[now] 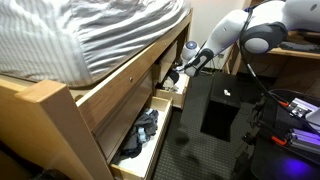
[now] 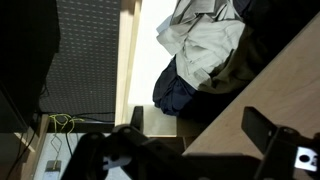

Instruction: Close the top right drawer

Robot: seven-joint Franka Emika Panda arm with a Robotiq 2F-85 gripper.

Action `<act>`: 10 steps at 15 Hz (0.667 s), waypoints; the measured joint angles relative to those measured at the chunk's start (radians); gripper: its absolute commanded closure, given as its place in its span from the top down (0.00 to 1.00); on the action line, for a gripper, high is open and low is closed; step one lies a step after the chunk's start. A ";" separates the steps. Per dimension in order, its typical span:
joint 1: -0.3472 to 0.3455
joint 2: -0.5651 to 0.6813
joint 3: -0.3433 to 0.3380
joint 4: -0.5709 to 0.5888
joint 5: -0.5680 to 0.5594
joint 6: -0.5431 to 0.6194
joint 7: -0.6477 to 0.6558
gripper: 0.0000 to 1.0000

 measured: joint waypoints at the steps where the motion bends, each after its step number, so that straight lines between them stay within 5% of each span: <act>1: 0.010 -0.001 0.000 0.001 0.002 0.000 0.001 1.00; 4: 0.000 -0.007 0.045 0.004 0.003 0.038 -0.019 1.00; 6: -0.031 -0.047 0.106 -0.047 -0.010 0.212 -0.102 1.00; 10: -0.172 -0.207 0.310 -0.200 -0.253 0.478 -0.256 1.00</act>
